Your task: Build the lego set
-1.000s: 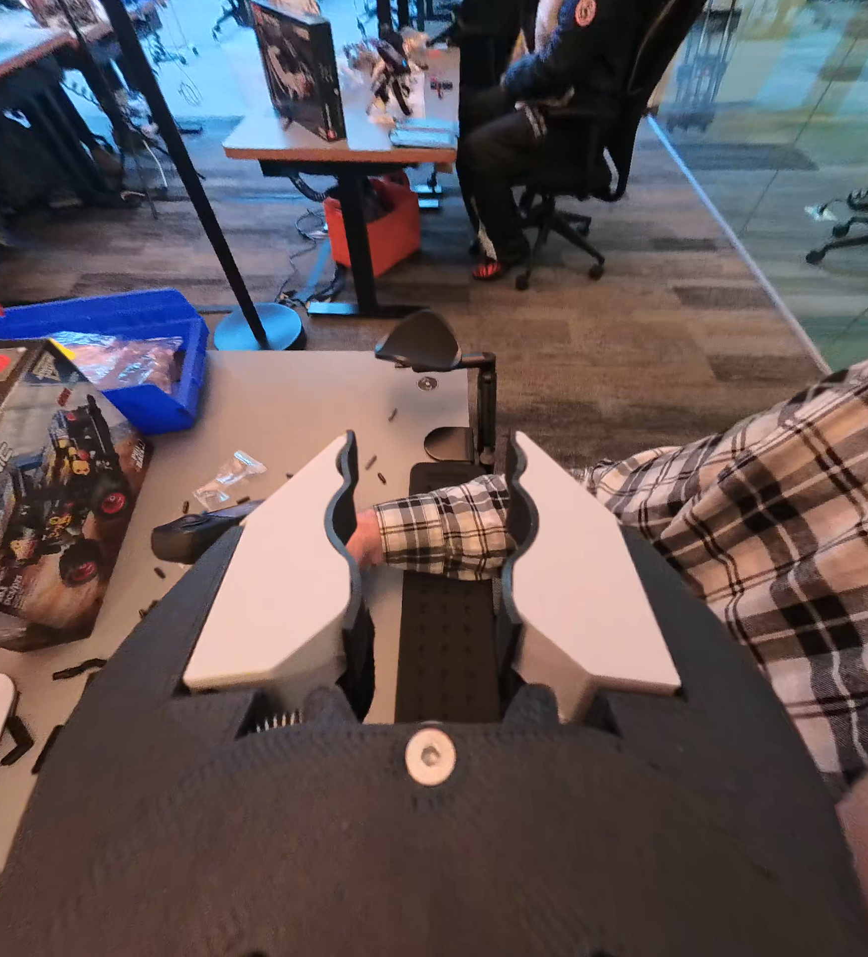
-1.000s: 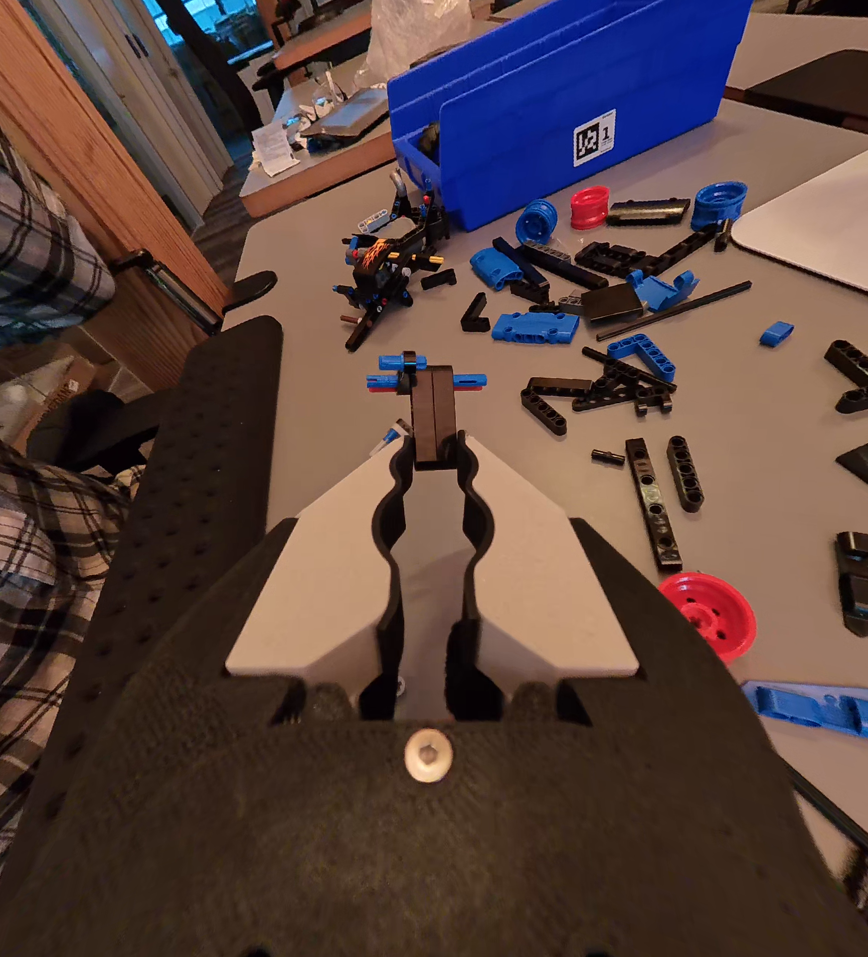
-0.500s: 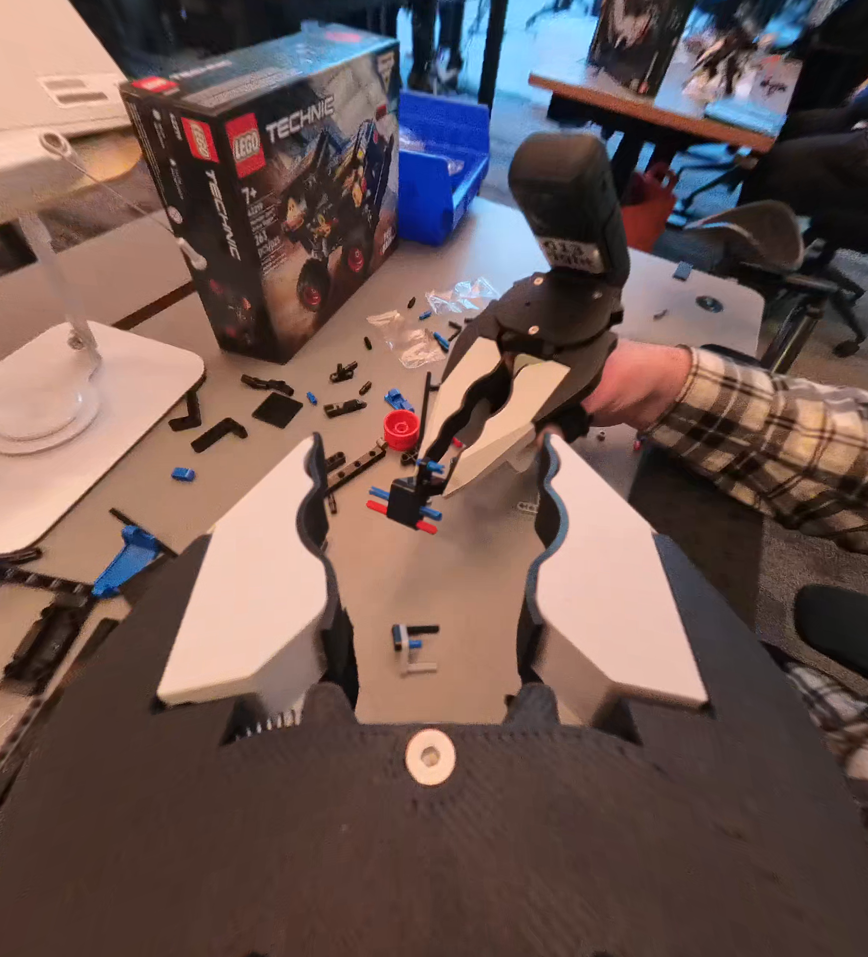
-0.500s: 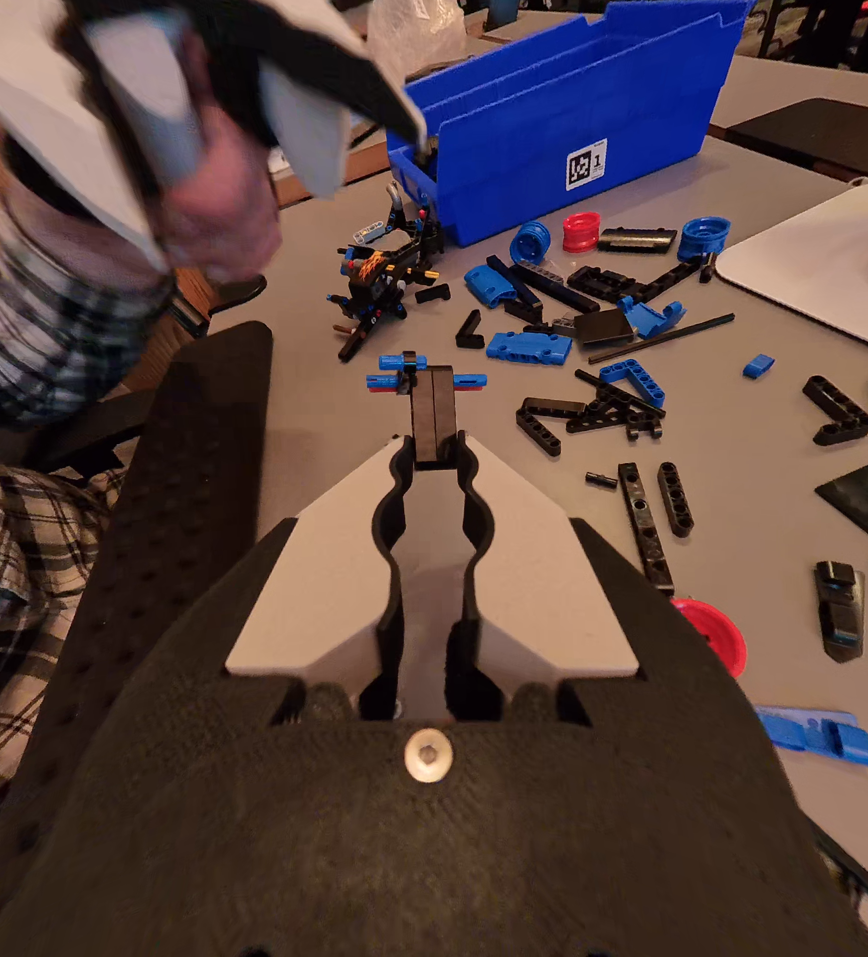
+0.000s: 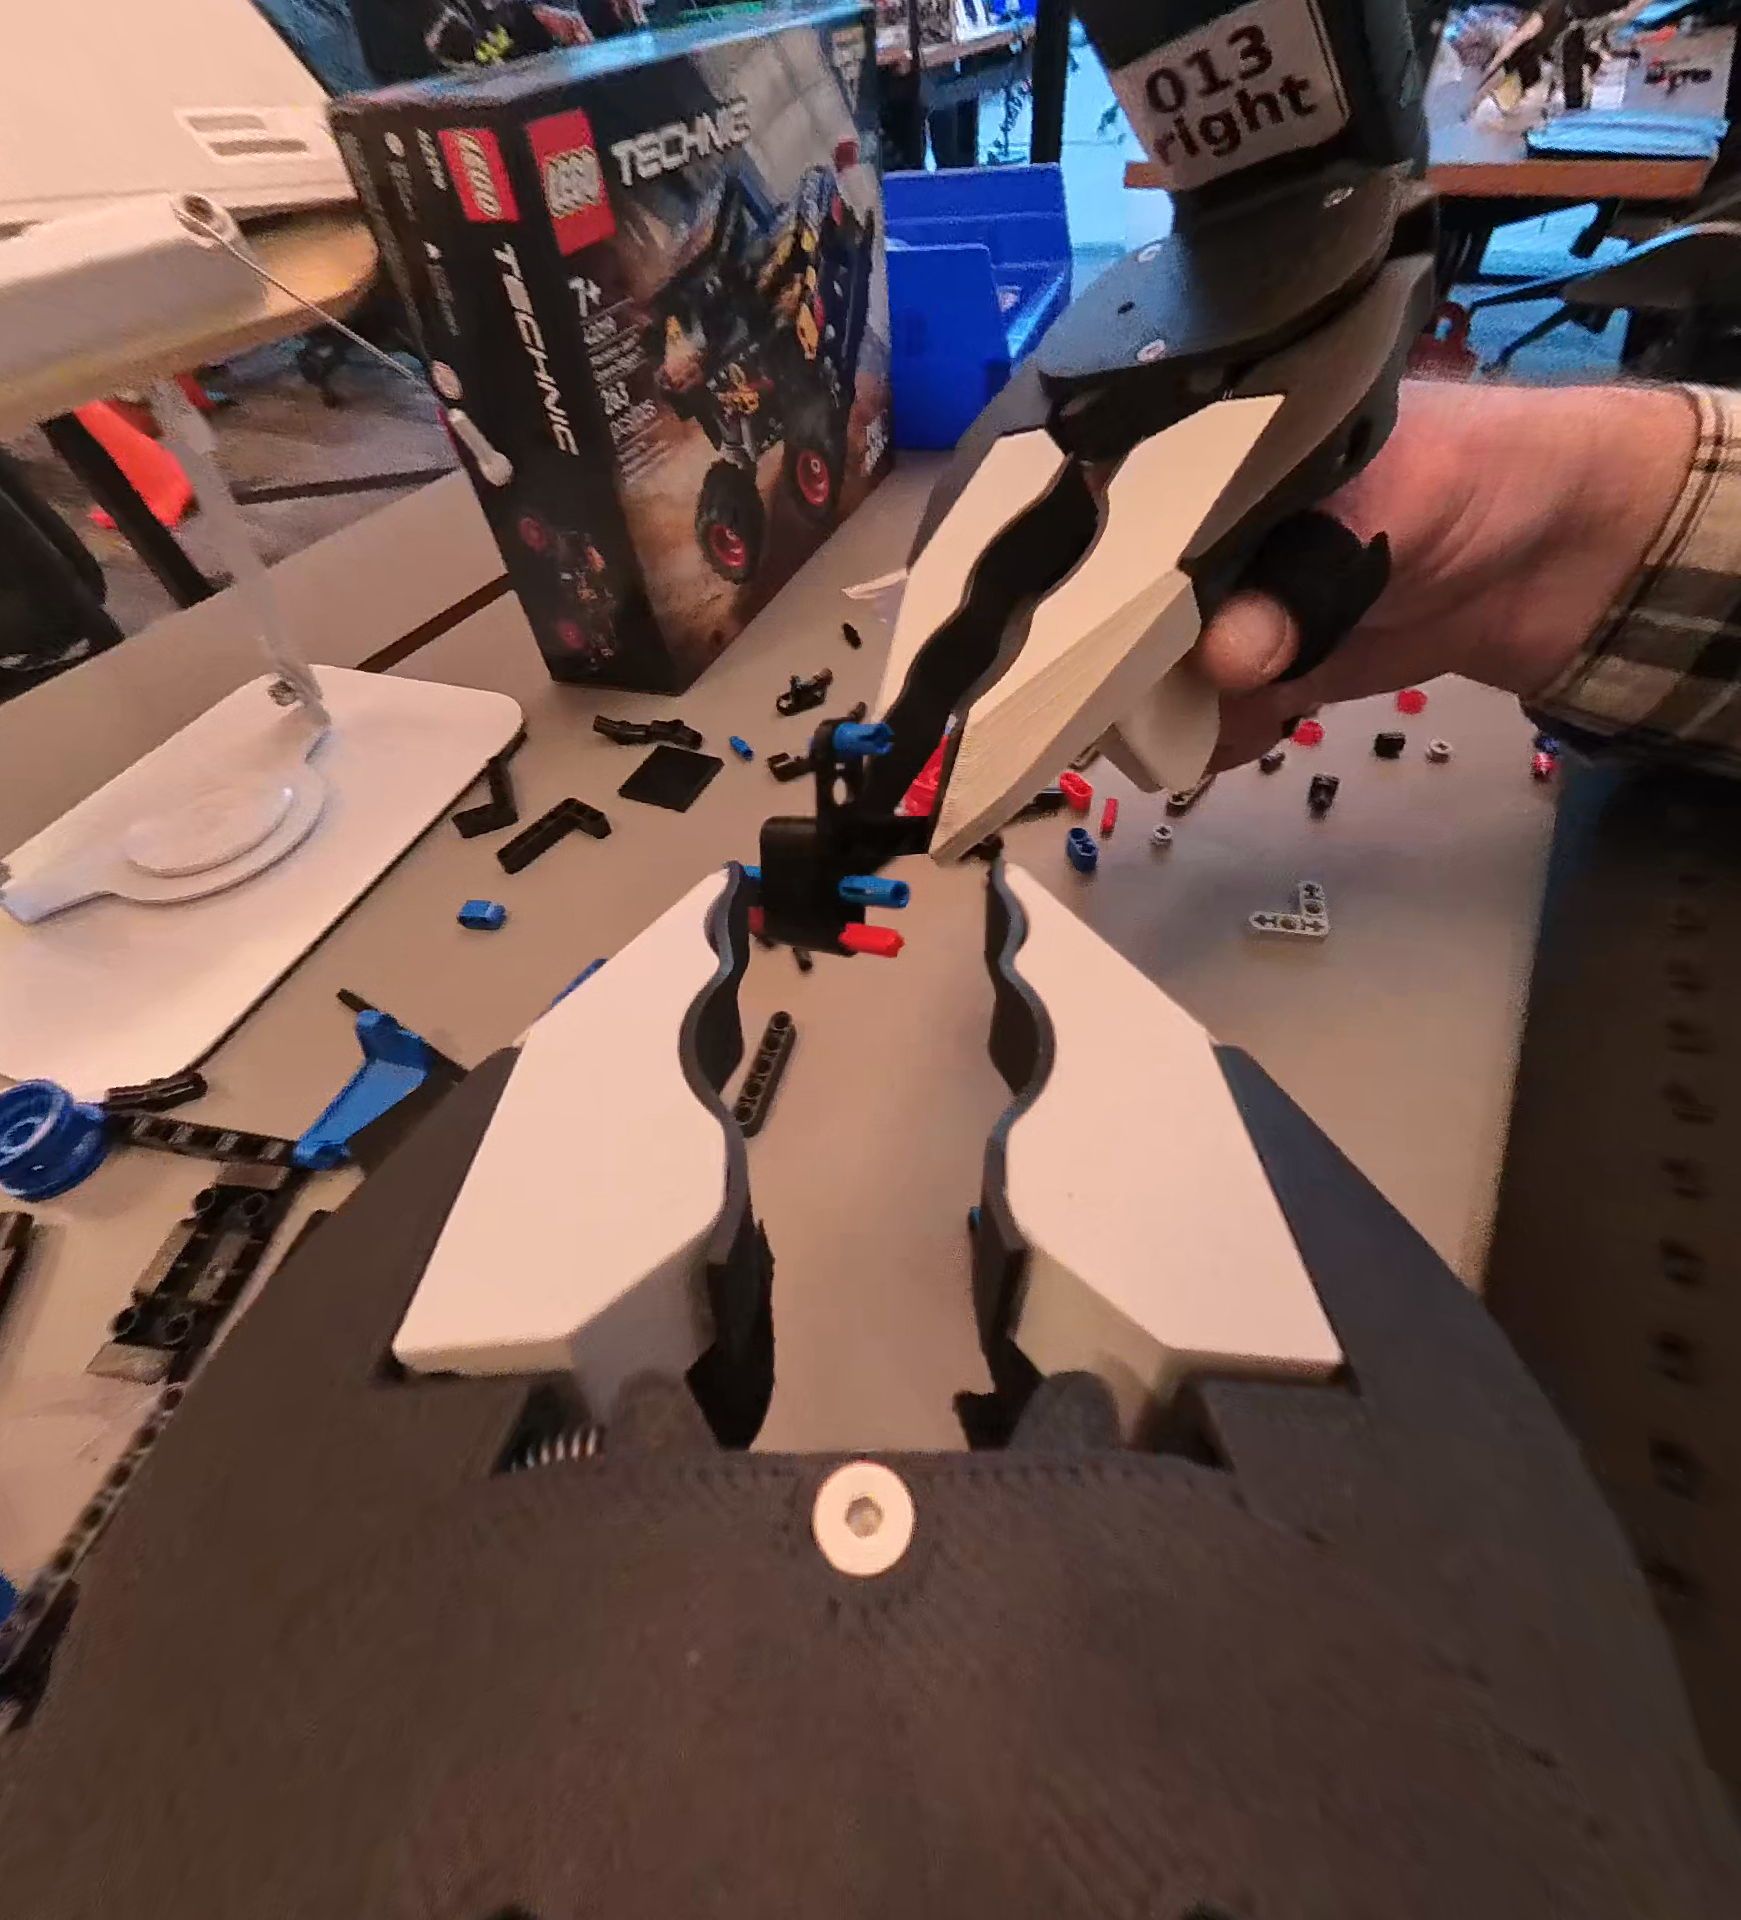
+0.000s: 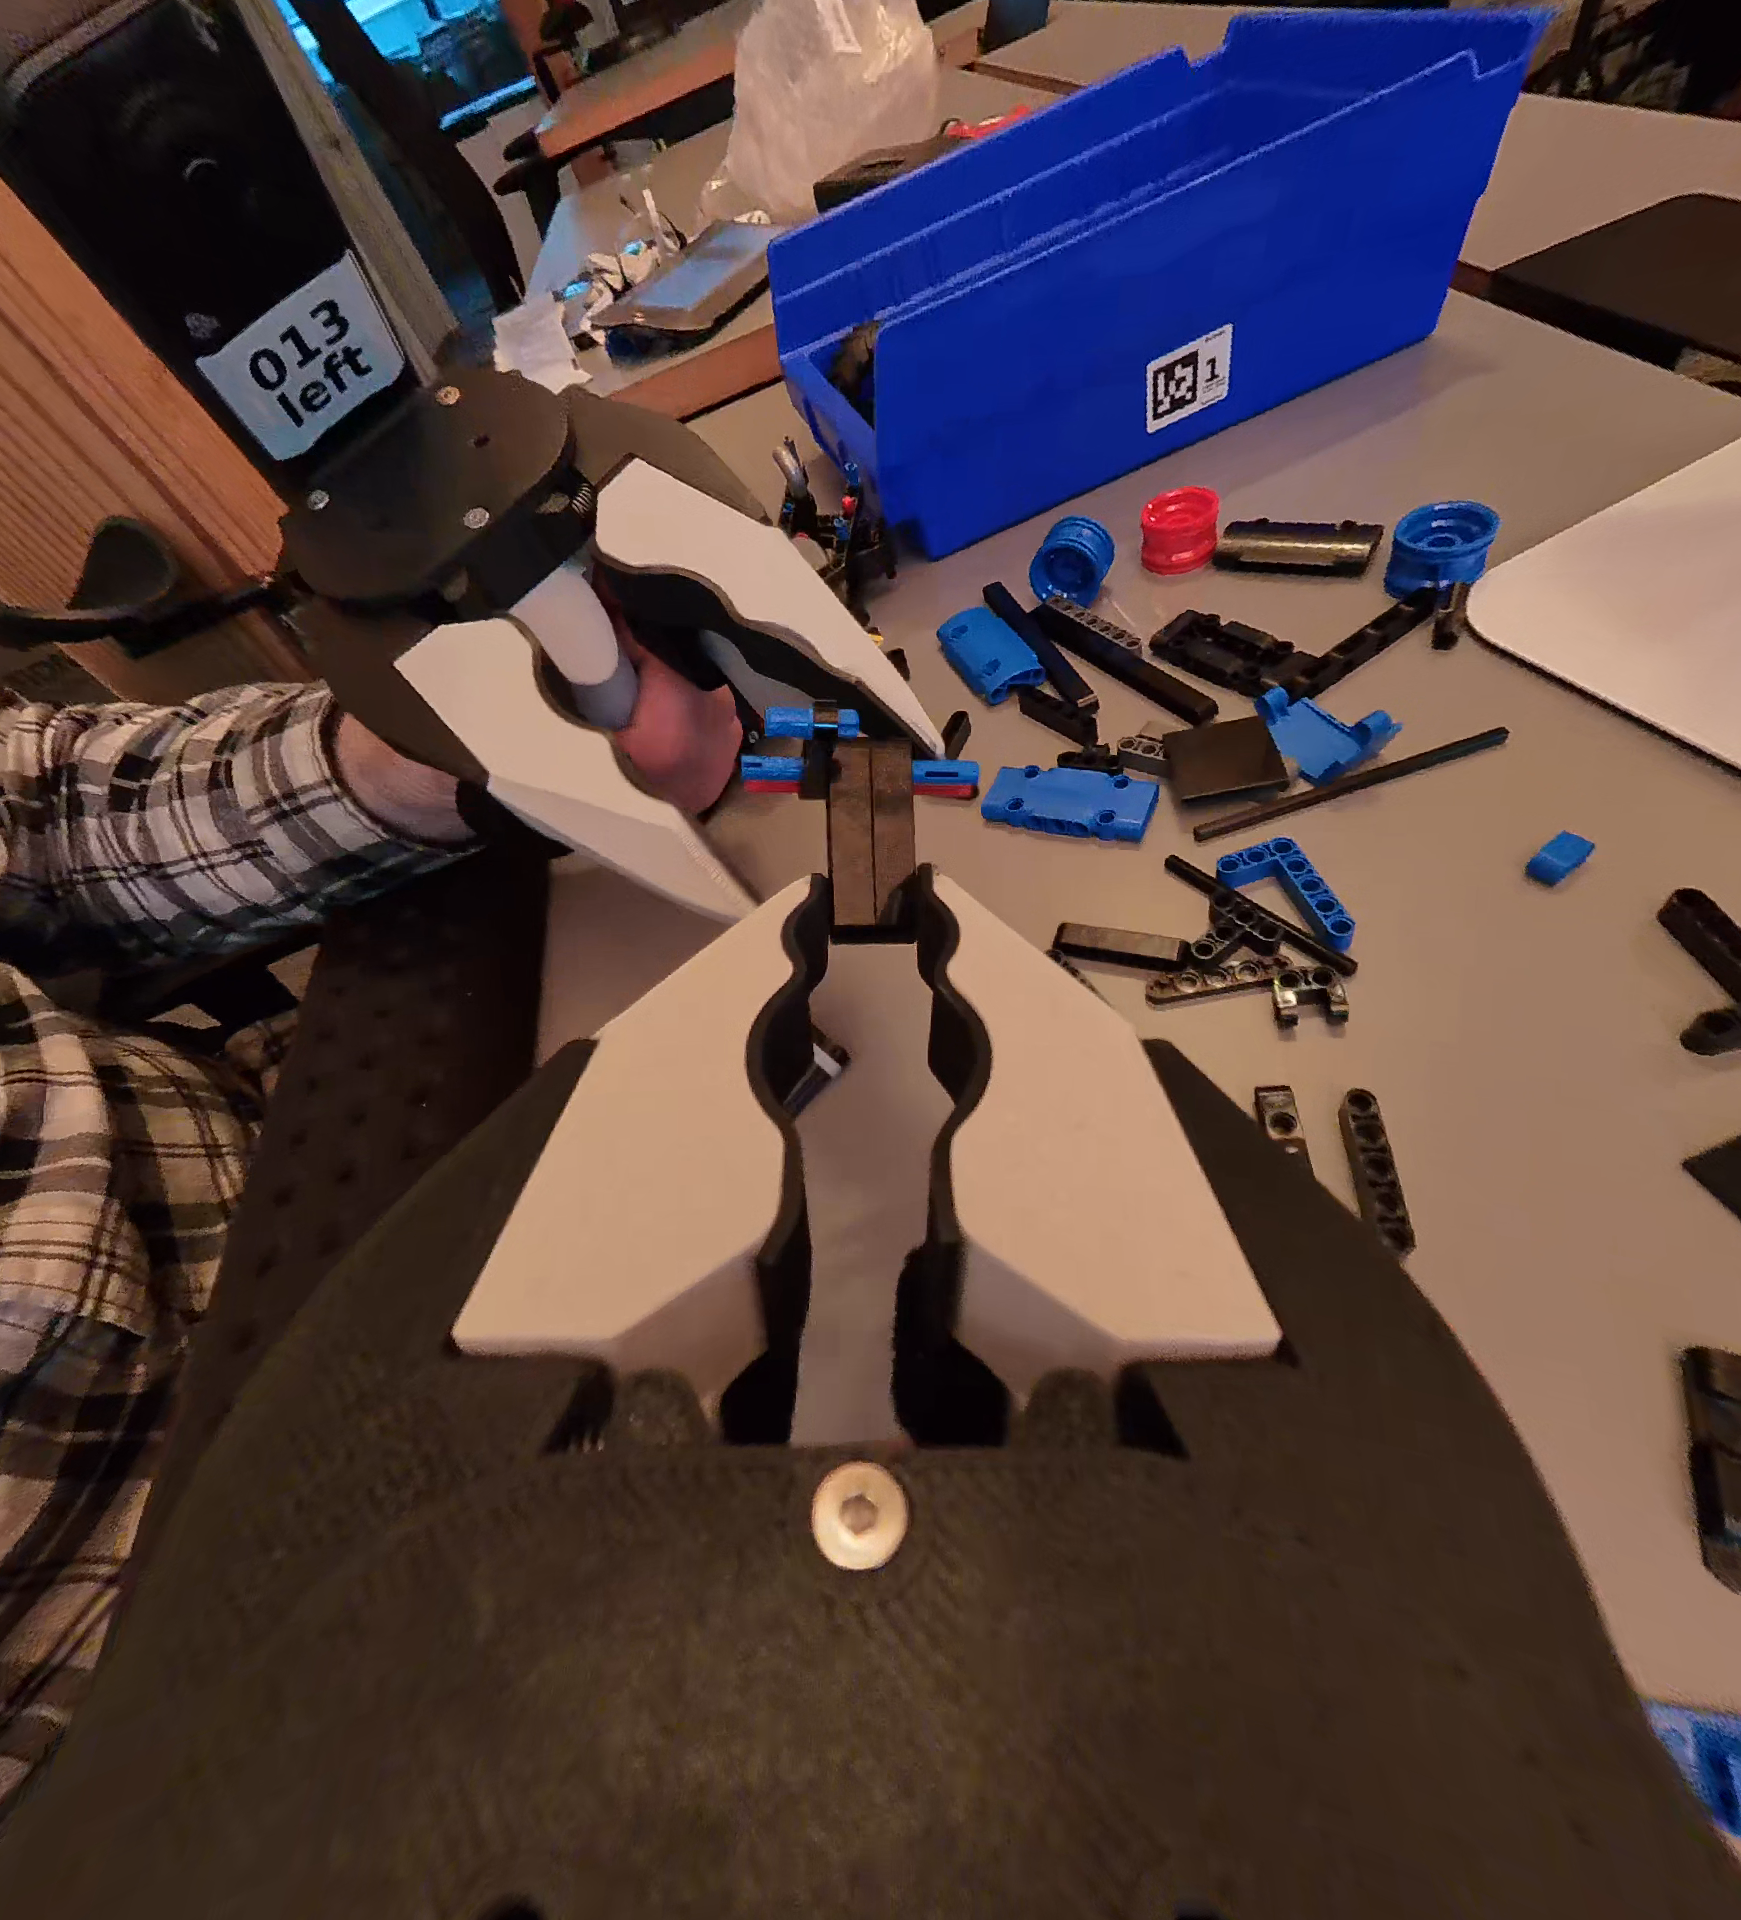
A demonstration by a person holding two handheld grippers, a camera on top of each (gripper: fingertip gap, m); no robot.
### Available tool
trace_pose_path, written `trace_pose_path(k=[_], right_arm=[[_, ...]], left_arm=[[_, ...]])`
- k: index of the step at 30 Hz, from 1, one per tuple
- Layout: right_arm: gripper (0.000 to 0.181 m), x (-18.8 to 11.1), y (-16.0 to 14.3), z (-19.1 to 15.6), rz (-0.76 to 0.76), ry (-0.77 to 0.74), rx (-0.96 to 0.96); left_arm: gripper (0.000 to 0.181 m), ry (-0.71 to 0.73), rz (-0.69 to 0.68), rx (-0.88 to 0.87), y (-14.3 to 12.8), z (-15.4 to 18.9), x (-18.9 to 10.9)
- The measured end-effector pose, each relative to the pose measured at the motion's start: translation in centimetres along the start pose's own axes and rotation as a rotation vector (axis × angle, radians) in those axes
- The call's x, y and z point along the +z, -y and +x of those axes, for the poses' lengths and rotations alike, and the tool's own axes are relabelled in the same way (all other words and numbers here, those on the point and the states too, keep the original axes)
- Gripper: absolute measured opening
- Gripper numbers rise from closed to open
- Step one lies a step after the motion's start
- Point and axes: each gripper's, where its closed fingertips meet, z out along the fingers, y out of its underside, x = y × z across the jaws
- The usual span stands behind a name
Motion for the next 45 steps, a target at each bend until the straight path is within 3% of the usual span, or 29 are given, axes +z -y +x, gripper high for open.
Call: trace_pose_path(k=[7,25,34,45], right_arm=[[0.015,0.2,0.1,-0.1,0.028,0.018,0.040],[0.019,0.1,1.4,-0.4,0.154,0.047,0.135],[0.019,-0.8,1.8,0.5,0.190,-0.046,0.088],[0.023,-0.6,2.8,0.1,0.189,-0.220,-0.164]], left_arm=[[0.023,0.085,-0.007,0.044,0.0,-1.0,-0.2],[0.005,0.206,-0.009,0.067,0.4,-2.3,-0.5],[0.005,0.242,0.009,0.022,0.6,-3.3,-1.0],[0.005,0.264,0.030,0.001,0.8,-3.7,-1.3]])
